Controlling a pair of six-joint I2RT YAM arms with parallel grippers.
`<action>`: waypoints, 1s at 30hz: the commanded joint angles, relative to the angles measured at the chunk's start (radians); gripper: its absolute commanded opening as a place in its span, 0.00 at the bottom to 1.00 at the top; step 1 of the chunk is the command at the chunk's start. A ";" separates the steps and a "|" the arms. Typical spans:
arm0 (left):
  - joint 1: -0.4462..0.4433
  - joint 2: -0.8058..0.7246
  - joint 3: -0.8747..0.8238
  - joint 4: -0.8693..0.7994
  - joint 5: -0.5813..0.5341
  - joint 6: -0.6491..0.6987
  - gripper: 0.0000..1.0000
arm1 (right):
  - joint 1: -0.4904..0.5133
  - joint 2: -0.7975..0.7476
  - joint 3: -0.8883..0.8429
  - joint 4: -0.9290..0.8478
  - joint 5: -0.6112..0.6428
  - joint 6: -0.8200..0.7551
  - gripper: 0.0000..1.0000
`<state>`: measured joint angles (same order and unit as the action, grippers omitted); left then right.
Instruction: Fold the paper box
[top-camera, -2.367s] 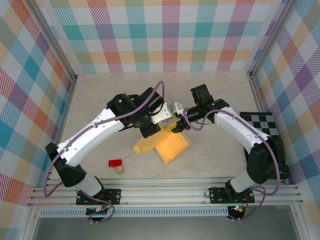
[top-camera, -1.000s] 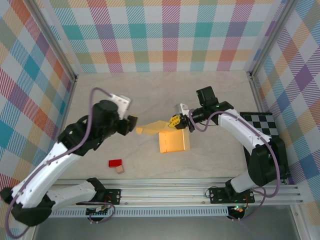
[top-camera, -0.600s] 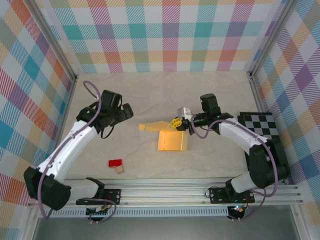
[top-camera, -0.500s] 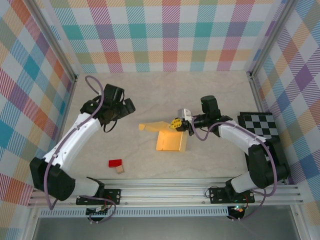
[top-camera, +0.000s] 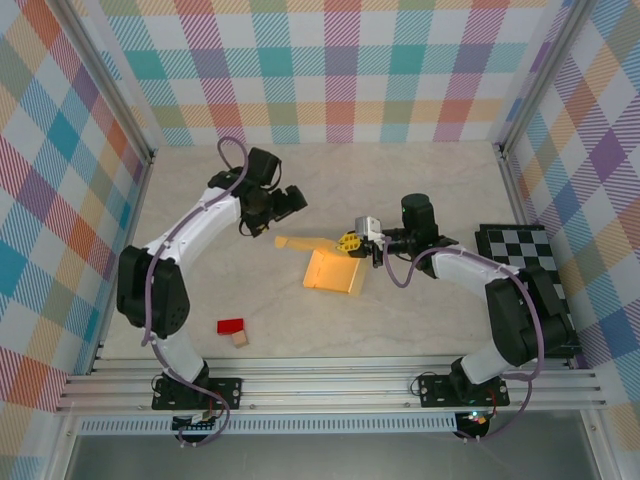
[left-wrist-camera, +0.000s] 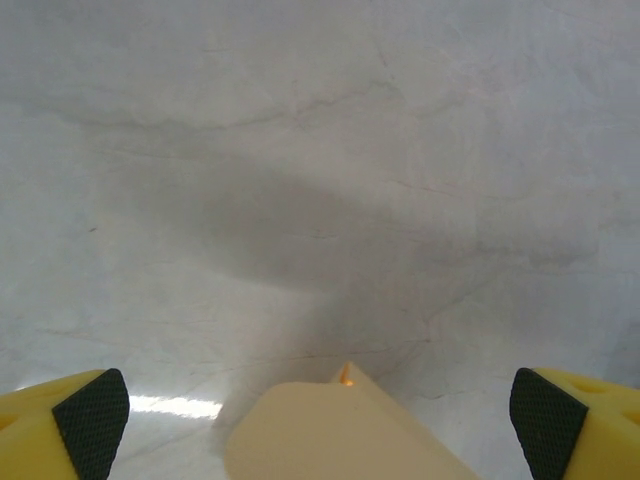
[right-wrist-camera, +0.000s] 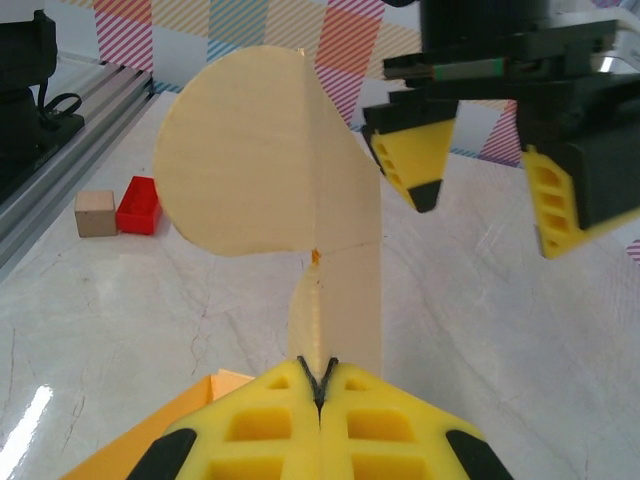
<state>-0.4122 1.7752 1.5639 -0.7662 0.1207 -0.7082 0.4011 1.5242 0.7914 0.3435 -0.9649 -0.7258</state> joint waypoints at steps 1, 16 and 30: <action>-0.008 0.068 0.105 -0.029 0.048 0.105 0.99 | 0.005 0.010 -0.001 0.002 -0.058 -0.033 0.00; -0.092 0.147 0.053 -0.067 0.122 0.081 0.99 | 0.006 0.025 0.009 -0.106 -0.035 -0.127 0.00; -0.152 0.183 0.102 -0.073 0.200 0.039 0.99 | 0.006 0.037 -0.003 -0.158 0.022 -0.181 0.00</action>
<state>-0.5438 1.9610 1.6348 -0.8089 0.2810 -0.6464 0.4011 1.5421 0.7918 0.2211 -0.9588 -0.8730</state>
